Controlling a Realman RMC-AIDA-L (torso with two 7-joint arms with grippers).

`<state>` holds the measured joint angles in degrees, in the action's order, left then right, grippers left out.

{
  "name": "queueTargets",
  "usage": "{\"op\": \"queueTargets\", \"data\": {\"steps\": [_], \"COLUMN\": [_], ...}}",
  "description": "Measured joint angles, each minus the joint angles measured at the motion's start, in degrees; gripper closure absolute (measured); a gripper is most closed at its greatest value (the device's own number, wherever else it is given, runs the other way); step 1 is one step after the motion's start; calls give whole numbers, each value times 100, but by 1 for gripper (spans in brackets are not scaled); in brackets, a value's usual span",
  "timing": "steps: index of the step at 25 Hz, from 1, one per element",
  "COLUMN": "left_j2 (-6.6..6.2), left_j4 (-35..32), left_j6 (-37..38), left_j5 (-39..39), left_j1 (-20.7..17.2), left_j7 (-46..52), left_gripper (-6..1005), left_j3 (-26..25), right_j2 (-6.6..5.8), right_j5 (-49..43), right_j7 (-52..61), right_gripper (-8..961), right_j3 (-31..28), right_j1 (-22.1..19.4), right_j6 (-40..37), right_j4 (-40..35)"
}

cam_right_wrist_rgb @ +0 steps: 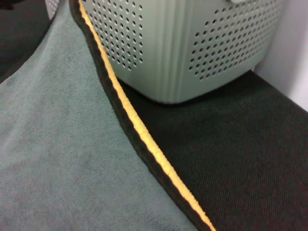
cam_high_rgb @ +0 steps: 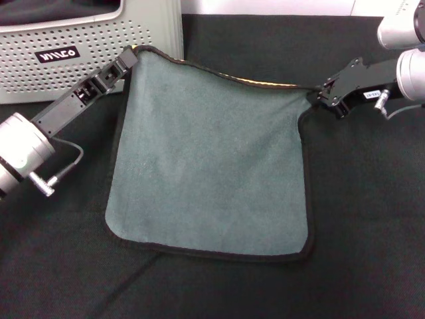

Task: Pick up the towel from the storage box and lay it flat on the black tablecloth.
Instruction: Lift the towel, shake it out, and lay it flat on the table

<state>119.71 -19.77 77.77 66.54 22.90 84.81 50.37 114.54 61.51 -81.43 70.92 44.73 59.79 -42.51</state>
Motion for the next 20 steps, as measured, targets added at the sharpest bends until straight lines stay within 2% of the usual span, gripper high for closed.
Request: {"op": "queueTargets", "data": {"steps": [20], "left_j2": [0], "left_j4": [82], "left_j6": [-202], "left_j5": [-1], "left_j1": [31], "left_j7": [-51], "left_gripper": [985], "left_j3": [-1], "right_j2": [70], "right_j5": [-315], "right_j7": [-163], "right_gripper": [816], "right_j3": [6], "right_j1": [28], "right_j6": [-415], "right_j4": [-21]}}
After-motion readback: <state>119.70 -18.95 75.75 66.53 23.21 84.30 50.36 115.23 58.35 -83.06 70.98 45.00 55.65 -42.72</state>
